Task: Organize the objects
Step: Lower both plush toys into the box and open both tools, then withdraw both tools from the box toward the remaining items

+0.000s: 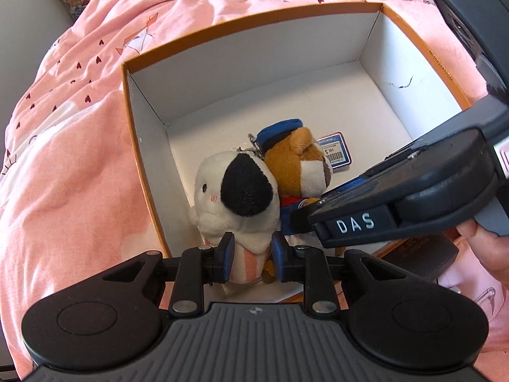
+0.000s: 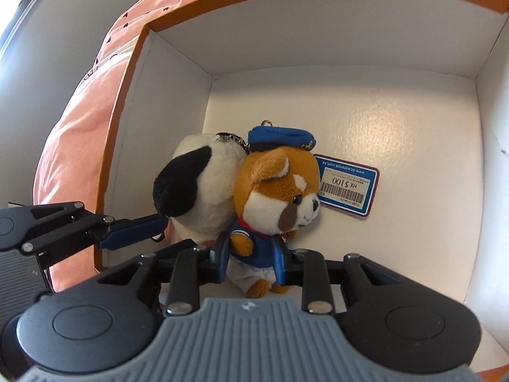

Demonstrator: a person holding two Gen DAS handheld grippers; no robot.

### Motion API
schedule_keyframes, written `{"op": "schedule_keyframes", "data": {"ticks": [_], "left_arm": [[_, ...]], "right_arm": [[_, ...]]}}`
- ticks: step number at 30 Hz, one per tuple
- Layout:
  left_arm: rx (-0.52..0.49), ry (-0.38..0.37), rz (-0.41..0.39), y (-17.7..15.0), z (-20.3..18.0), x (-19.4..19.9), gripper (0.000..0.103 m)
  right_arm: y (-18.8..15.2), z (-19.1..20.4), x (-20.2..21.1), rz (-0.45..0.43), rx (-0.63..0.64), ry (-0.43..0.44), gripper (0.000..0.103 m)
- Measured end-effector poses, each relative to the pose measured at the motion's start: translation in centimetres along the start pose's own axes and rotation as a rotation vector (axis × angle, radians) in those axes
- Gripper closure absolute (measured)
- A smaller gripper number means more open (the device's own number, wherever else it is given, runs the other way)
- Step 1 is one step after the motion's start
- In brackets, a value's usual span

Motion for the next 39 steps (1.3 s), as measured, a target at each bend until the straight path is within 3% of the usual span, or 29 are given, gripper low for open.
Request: {"op": "schedule_keyframes", "data": {"ticks": [18,29,39], "left_arm": [[0.055,-0.022,-0.173,0.2,-0.8,6.8,0.067],[0.091,-0.092,-0.279,-2.2,-2.3,11.2,0.065],[0.145,-0.114,-0.217,-5.4,-3.2,8.7,0.065]], "right_arm": [[-1.2,2.6,8.0,-0.236,0.199,-0.216,0.068],[-5.0,4.3,14.6,-0.376,0.204,-0.204,0.068],[-10.5,3.0,13.6,-0.345,0.096,-0.169,0.068]]}}
Point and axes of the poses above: each gripper's, at about its wrist camera, not at the fingertips, and x roughly against the way its jaws point, z to its left, y to its top, the point moved 8 cm from there along -x, roughly the way its jaws point, and after that the axes turned 7 degrees about -z, right-handed, at the moved point
